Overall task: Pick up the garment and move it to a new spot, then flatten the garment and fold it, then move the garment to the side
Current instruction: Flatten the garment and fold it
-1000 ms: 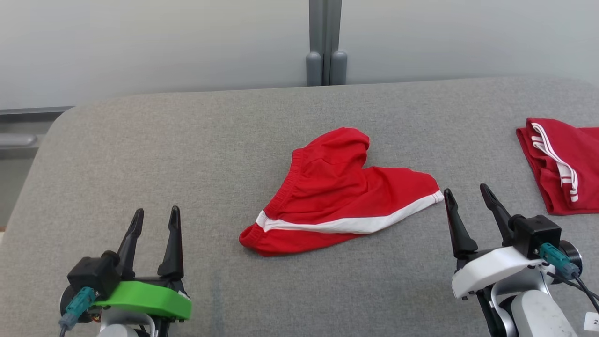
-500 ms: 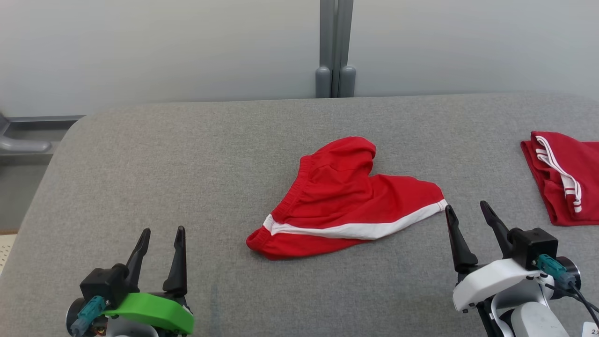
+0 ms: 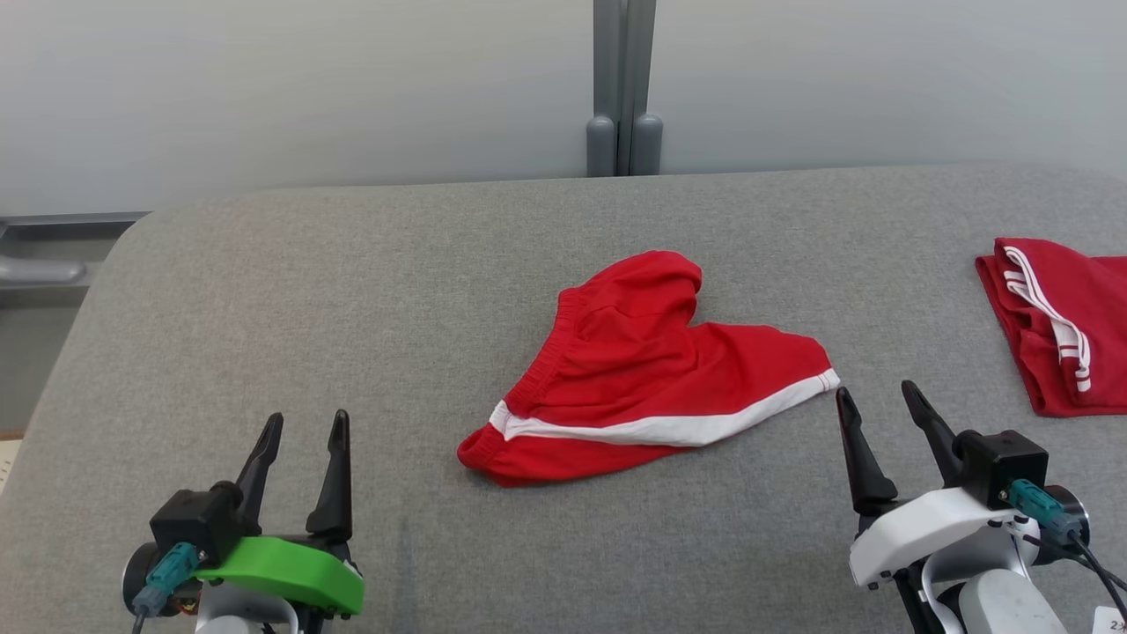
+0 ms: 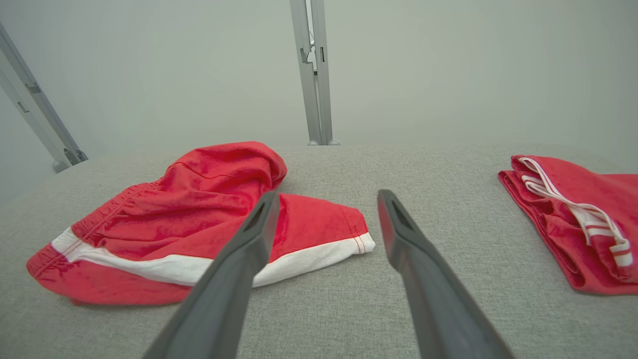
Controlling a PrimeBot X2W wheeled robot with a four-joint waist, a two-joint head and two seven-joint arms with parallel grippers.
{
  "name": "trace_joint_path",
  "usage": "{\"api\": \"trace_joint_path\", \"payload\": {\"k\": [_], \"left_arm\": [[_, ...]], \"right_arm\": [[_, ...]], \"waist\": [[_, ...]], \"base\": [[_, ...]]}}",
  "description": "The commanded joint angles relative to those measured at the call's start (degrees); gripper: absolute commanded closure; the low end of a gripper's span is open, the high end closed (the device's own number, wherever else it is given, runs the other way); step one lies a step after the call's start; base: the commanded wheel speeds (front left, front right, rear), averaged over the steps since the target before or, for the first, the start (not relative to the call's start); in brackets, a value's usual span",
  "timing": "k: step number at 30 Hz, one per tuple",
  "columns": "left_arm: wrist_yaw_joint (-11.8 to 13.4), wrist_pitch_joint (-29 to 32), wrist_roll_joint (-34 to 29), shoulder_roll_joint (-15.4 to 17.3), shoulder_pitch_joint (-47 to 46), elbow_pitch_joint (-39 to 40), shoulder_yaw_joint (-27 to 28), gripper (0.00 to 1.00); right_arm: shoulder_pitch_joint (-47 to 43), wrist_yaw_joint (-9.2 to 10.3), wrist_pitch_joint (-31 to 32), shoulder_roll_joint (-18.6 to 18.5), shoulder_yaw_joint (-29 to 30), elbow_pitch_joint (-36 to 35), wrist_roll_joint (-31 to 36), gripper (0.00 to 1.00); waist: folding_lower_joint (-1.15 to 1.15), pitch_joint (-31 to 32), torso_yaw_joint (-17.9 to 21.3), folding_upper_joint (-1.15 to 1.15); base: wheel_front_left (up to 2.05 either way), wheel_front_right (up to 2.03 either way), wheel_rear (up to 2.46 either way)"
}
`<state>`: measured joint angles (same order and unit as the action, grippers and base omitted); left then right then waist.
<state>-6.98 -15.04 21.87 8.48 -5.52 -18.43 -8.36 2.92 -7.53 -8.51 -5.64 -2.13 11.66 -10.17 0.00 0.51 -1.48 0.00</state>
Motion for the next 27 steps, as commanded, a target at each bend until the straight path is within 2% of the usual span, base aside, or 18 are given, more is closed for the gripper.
{"api": "trace_joint_path", "payload": {"k": [1,8,17,22,27], "left_arm": [[-0.11,-0.16,-0.18,0.28,-1.05,0.09,0.16,0.0],[-0.35,1.31,-1.0,0.03,-3.67,-1.41,-3.62,0.0],[-0.52,12.17,1.88,-0.98,-12.79,-6.66,-17.3,0.0],[-0.49,16.36,5.13,-0.47,-17.13,-8.42,-22.24,0.0],[-0.5,18.88,6.69,0.54,-19.79,-9.68,-23.76,0.0]], "right_arm": [[0.35,0.09,-0.32,0.09,0.02,-0.02,-0.13,0.0],[2.75,0.09,3.89,-1.56,-0.03,1.32,-0.81,0.0],[12.08,0.09,17.09,-6.55,-1.46,9.56,-4.47,0.0],[17.56,0.09,19.05,-8.32,-3.72,14.74,-5.79,0.0],[22.21,0.1,19.96,-9.27,-7.65,20.03,-7.8,0.0]], "waist": [[0.0,-0.18,0.06,0.0],[0.0,-2.11,0.16,0.0],[0.0,-7.41,0.03,0.0],[0.0,-10.1,-0.02,0.0],[0.0,-11.79,-0.05,0.0]], "base": [[0.0,0.0,0.0],[0.0,0.0,0.0],[0.0,0.0,0.0],[0.0,0.0,0.0],[0.0,0.0,0.0]]}}
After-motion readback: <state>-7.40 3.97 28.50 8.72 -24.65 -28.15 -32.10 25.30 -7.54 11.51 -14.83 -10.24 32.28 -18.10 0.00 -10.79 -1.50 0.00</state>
